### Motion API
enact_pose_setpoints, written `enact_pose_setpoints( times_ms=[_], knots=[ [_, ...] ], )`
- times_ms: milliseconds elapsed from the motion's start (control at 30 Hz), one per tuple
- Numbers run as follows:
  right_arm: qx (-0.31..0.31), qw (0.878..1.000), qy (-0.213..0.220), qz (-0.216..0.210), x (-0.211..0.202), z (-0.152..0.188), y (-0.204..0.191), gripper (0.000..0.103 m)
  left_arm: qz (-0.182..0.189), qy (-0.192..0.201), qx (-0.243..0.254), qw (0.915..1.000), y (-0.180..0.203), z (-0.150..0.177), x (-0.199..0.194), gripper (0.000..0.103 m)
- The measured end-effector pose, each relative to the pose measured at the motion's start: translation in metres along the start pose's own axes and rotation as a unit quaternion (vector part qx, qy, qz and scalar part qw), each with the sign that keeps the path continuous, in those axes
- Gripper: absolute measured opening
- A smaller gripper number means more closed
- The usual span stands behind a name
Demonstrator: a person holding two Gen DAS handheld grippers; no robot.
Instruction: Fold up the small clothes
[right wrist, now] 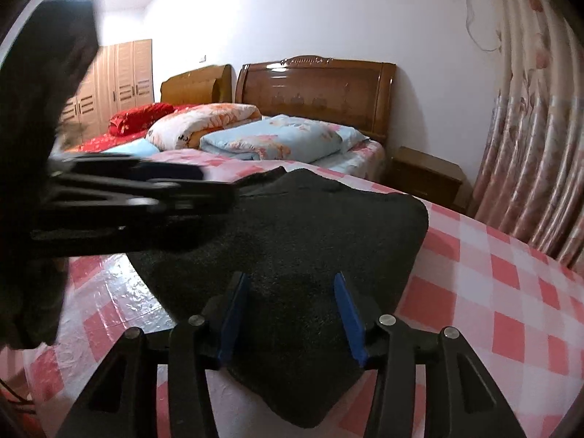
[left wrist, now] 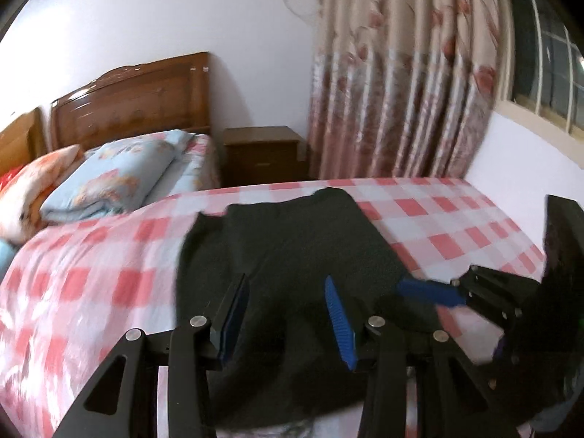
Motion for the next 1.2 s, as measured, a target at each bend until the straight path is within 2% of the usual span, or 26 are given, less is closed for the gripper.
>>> enact_pose_setpoints(
  times_ms=[100,167,233,367,467,533,600,667,733,800,833,867,967,1067,1133,1200],
  knots=[
    [-0.006,1.0,-0.003,-0.003,-0.001,0.0,0.0,0.103,-0.013,-0.04,0.005,0.9991,0.001,0.013,0.035,0.044],
    [-0.026,0.999,-0.017,-0.006,-0.002,-0.002,-0.003,0.103,0.003,-0.008,-0.017,0.9998,-0.004,0.017,0.032,0.044],
    [-0.033,0.999,-0.019,-0.019,-0.004,-0.008,-0.001,0.103,0.003,-0.007,-0.013,0.9999,-0.008,0.021,0.03,0.044],
    [0.006,1.0,-0.005,-0.01,0.0,-0.021,0.029,0.103,0.003,0.006,-0.01,0.9999,-0.005,0.025,0.015,0.044],
    [0.046,0.998,-0.021,-0.027,0.012,-0.007,0.041,0.103,-0.002,0.011,-0.009,0.9999,-0.01,0.033,0.009,0.043],
    [0.056,0.998,0.003,-0.026,0.011,0.0,0.043,0.103,-0.008,0.015,0.008,0.9998,-0.009,0.035,0.009,0.043],
    [0.069,0.997,-0.01,-0.019,0.008,-0.002,0.044,0.103,-0.011,0.014,0.005,0.9998,-0.01,0.035,0.009,0.044],
    [0.069,0.997,-0.015,-0.004,0.003,-0.008,0.043,0.103,-0.011,0.008,-0.009,0.9999,-0.011,0.033,0.008,0.044],
    [0.062,0.998,-0.002,-0.005,-0.003,-0.016,0.039,0.103,-0.014,0.007,-0.02,0.9997,-0.012,0.033,0.003,0.044],
    [0.065,0.997,-0.022,-0.017,0.003,-0.011,0.035,0.103,-0.022,0.006,-0.019,0.9996,-0.011,0.037,-0.002,0.044],
    [0.044,0.998,-0.036,-0.01,0.01,-0.003,0.029,0.103,-0.029,0.004,-0.014,0.9995,-0.01,0.041,-0.004,0.044],
    [0.035,0.999,-0.028,-0.003,0.007,-0.002,0.028,0.103,-0.036,-0.001,-0.009,0.9993,-0.009,0.045,-0.007,0.044],
    [0.079,0.996,-0.047,0.001,-0.007,0.001,0.027,0.103,-0.044,0.0,-0.003,0.999,-0.007,0.052,-0.025,0.044],
    [0.071,0.996,-0.051,0.021,-0.034,0.009,0.015,0.103,-0.068,0.006,-0.007,0.9976,-0.009,0.056,-0.049,0.044],
    [0.077,0.996,-0.037,0.029,-0.059,0.009,0.009,0.103,-0.091,0.021,-0.016,0.9955,-0.011,0.052,-0.071,0.044],
    [0.087,0.995,-0.012,0.046,-0.084,0.002,0.008,0.103,-0.105,0.056,-0.039,0.9922,-0.013,0.043,-0.101,0.044]
  ],
)
Point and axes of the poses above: each gripper's, at about its wrist camera, not at the fingertips, and x roughly the way its jaws point, y to its right, z to its underside, the point moved 7 cm from there along x, roughly the way its jaws point, and after that the axes turned 2 degrees about y, right-handed, at the moved point
